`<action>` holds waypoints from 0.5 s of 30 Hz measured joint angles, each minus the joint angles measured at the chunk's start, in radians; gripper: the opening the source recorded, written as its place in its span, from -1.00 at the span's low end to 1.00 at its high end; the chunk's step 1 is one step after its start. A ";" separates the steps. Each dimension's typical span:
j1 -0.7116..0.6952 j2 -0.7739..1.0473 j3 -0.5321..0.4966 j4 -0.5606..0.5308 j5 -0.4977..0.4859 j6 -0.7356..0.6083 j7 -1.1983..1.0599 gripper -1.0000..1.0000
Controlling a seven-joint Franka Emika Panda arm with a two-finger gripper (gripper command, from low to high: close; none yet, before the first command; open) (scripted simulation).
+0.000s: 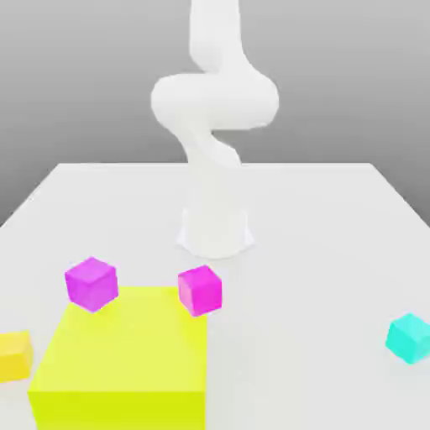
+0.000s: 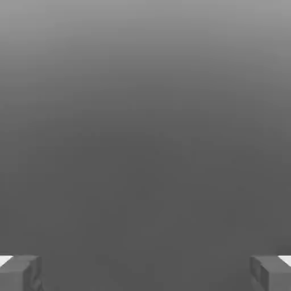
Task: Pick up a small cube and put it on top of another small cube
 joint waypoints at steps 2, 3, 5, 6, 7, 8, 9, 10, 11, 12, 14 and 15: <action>-0.039 0.077 -0.010 -0.007 -0.001 0.027 0.046 0.00; -0.056 0.114 -0.015 -0.010 -0.003 0.041 0.069 0.00; -0.091 0.187 -0.027 -0.017 -0.005 0.066 0.113 0.00; -0.108 0.223 -0.033 -0.021 -0.006 0.079 0.135 0.00; -0.123 0.260 -0.041 -0.024 -0.007 0.092 0.157 0.00; -0.139 0.296 -0.048 -0.027 -0.007 0.105 0.179 0.00; -0.154 0.332 -0.057 -0.031 -0.008 0.118 0.200 0.00; -0.169 0.368 -0.066 -0.034 -0.007 0.131 0.221 0.00; -0.183 0.404 -0.075 -0.037 -0.006 0.143 0.242 0.00; -0.198 0.440 -0.084 -0.040 -0.005 0.156 0.262 0.00; -0.224 0.513 -0.105 -0.047 -0.001 0.182 0.301 0.00; -0.235 0.549 -0.117 -0.051 0.003 0.195 0.320 0.00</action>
